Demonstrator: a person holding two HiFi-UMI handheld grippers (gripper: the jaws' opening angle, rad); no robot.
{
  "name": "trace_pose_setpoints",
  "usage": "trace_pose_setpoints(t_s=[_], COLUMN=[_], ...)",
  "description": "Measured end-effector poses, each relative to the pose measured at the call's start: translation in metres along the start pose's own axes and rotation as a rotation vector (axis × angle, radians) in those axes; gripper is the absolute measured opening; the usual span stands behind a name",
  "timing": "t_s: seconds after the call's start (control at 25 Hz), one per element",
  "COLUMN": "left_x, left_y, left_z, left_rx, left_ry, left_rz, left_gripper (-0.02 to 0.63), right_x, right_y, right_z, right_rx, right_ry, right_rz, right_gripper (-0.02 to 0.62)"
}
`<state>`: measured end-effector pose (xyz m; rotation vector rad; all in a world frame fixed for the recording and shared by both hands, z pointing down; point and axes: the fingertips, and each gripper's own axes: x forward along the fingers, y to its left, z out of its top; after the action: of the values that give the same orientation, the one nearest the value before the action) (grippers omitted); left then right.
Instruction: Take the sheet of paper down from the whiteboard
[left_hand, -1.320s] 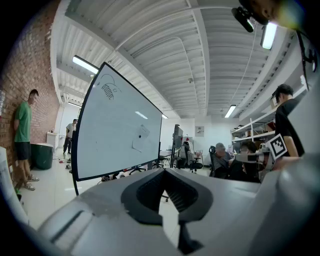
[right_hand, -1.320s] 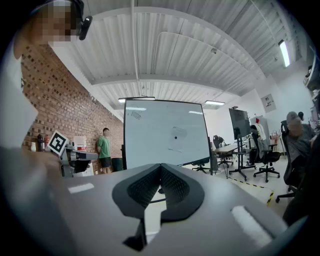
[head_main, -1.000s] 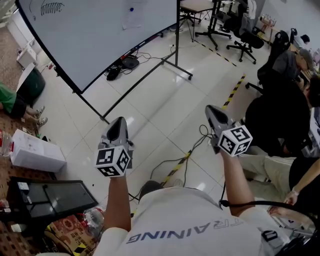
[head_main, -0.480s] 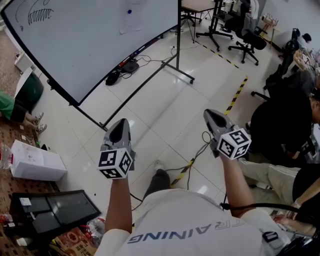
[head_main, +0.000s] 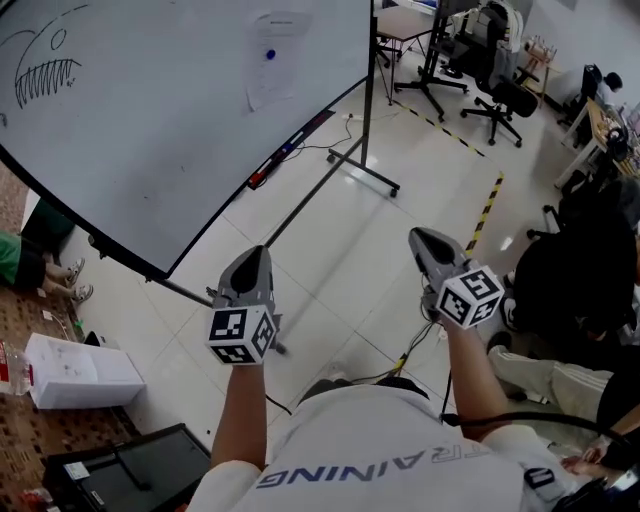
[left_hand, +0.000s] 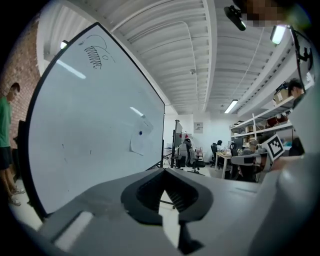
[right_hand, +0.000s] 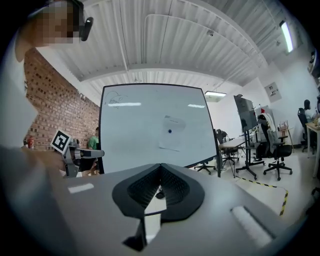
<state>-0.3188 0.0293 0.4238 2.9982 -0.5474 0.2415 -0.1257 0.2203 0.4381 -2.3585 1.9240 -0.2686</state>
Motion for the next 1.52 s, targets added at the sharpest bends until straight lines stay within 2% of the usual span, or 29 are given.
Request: trace_pose_setpoints(t_s=[0.24, 0.56, 0.8, 0.96, 1.16, 1.32, 1.52], left_x=[0.047, 0.099, 0.158, 0.214, 0.279, 0.320, 0.353], left_y=[0.040, 0.073, 0.099, 0.110, 0.120, 0.130, 0.141], left_z=[0.022, 0.041, 0.058, 0.083, 0.107, 0.126, 0.141], left_rx=[0.012, 0.010, 0.018, 0.027, 0.023, 0.021, 0.033], left_ry=[-0.018, -0.050, -0.053, -0.073, -0.101, -0.115, -0.110], left_rz=[-0.018, 0.008, 0.077, 0.133, 0.238, 0.291, 0.318], left_gripper=[0.002, 0.002, 0.002, 0.002, 0.002, 0.002, 0.002], right_x=[0.070, 0.138, 0.206, 0.257, 0.322, 0.368, 0.406], right_y=[-0.007, -0.034, -0.074, -0.120, -0.169, -0.191, -0.209], right_z=[0.020, 0.037, 0.052, 0.079, 0.114, 0.142, 0.161], right_rx=[-0.016, -0.032, -0.027, -0.037, -0.072, -0.099, -0.080], right_ry=[-0.008, -0.010, -0.018, -0.035, -0.036, -0.051, -0.084], right_rz=[0.013, 0.052, 0.120, 0.171, 0.285, 0.366, 0.409], right_gripper=[0.008, 0.008, 0.008, 0.008, 0.008, 0.008, 0.008])
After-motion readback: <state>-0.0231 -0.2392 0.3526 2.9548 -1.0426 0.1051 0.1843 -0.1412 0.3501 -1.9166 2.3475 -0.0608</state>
